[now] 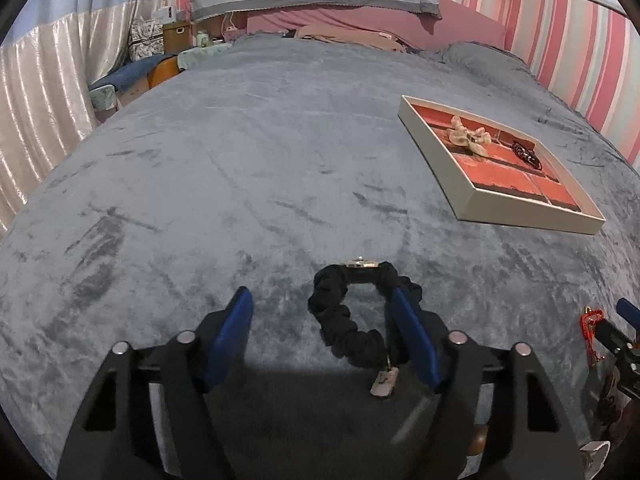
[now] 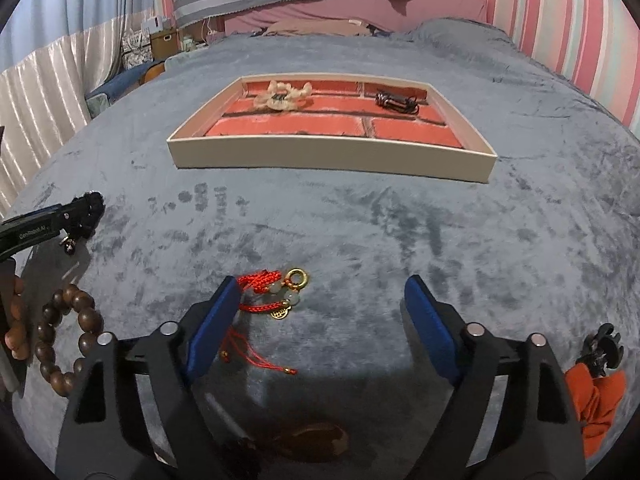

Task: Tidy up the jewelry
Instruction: 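Grasp the black scrunchie with the left tool while the right tool grasps the red tassel charm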

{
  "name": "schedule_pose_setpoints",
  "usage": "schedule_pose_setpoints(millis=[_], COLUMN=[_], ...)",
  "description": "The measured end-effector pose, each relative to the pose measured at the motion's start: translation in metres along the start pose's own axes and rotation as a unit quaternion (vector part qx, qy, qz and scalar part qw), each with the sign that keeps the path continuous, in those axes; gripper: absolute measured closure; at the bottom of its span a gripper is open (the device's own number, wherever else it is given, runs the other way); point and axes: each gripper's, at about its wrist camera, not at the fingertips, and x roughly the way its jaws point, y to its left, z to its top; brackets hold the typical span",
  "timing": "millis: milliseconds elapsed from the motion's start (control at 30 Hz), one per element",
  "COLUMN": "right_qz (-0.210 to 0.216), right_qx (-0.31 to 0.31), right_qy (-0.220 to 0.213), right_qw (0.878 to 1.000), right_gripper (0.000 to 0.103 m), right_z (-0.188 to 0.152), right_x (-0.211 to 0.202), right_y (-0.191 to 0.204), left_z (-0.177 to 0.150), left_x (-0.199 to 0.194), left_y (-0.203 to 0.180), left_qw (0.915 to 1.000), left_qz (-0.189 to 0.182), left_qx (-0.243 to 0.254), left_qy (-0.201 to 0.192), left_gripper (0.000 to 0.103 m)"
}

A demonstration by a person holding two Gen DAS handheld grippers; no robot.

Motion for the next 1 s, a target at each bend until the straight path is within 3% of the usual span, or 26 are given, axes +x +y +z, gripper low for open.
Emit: schedule_pose_setpoints(millis=[167, 233, 400, 667, 1000], right_qz=[0.001, 0.003, 0.007, 0.019, 0.032], right_qx=[0.009, 0.014, 0.009, -0.002, 0.007], right_qy=[0.014, 0.017, 0.016, 0.018, 0.022], right_qw=[1.000, 1.000, 1.000, 1.000, 0.999], right_gripper=[0.036, 0.040, 0.053, 0.087, 0.093], right_z=[0.001, 0.001, 0.000, 0.000, 0.002], right_x=[0.011, 0.013, 0.013, 0.015, 0.013], right_y=[-0.001, -0.003, 0.000, 0.005, 0.001], left_z=[0.001, 0.001, 0.002, 0.001, -0.001], left_x=[0.005, 0.007, 0.008, 0.007, 0.002], left_y=[-0.001, -0.002, 0.000, 0.001, 0.000], left_qw=[0.9999, 0.9998, 0.9997, 0.9999, 0.9999], left_qz=[-0.006, -0.008, -0.016, -0.012, -0.007], left_qx=[0.011, 0.014, 0.013, 0.010, 0.013], left_qy=[0.005, 0.007, 0.009, 0.005, -0.004], left_gripper=[0.053, 0.063, 0.074, 0.086, 0.090])
